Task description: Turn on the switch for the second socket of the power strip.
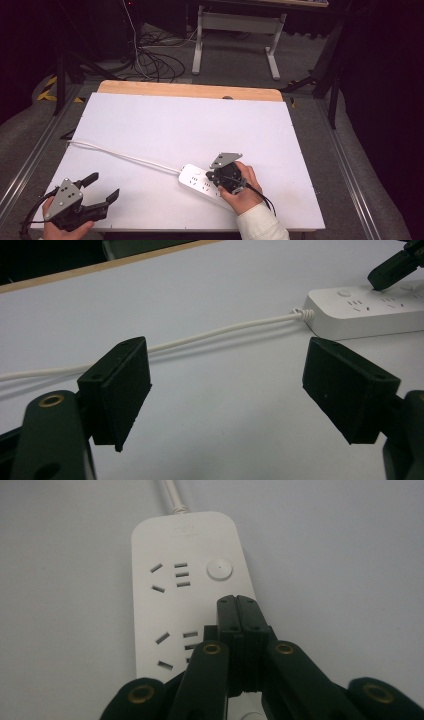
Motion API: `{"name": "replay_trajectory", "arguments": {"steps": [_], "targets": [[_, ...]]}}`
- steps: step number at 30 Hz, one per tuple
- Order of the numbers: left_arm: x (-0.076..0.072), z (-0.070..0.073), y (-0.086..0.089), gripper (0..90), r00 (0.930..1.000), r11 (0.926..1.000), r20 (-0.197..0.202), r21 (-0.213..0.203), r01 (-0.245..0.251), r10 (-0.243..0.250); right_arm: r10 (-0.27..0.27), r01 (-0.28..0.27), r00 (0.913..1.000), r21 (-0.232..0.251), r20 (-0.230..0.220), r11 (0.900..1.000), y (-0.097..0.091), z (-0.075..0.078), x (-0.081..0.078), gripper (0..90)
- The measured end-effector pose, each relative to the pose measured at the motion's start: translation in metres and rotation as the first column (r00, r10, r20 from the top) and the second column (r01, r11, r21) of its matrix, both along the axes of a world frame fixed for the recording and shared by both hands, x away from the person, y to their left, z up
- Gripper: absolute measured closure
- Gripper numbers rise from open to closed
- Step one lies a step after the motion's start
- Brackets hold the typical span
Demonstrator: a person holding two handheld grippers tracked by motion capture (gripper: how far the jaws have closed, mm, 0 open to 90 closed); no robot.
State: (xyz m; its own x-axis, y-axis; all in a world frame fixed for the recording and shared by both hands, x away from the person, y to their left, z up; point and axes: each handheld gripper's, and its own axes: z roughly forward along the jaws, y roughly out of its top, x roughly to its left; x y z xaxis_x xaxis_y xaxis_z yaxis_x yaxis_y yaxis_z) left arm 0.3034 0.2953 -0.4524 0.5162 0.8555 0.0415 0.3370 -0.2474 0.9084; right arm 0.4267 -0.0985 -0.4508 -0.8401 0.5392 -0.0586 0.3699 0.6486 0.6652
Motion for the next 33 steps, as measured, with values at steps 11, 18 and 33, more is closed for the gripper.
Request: {"name": "replay_trajectory", "arguments": {"steps": [11,18,33], "targets": [[0.0,-0.0001,0.0,19.7,1.0,1.0,-0.001,0.001,-0.001,0.001,-0.004,0.004,0.9999,0.001,0.01,1.0,-0.0007,-0.0012,-0.002,90.0],[-0.0001,-0.0002,-0.0002,19.7,1.0,1.0,-0.001,0.0,0.0,0.0,-0.004,0.004,0.9999,-0.01,0.016,0.9999,0.0002,-0.0016,-0.0029,90.0],[0.0,-0.0005,-0.0009,19.7,1.0,1.0,-0.003,-0.002,0.001,-0.001,0.006,-0.006,1.0,-0.01,0.005,0.9999,-0.0003,-0.0027,-0.0018,90.0]]}}
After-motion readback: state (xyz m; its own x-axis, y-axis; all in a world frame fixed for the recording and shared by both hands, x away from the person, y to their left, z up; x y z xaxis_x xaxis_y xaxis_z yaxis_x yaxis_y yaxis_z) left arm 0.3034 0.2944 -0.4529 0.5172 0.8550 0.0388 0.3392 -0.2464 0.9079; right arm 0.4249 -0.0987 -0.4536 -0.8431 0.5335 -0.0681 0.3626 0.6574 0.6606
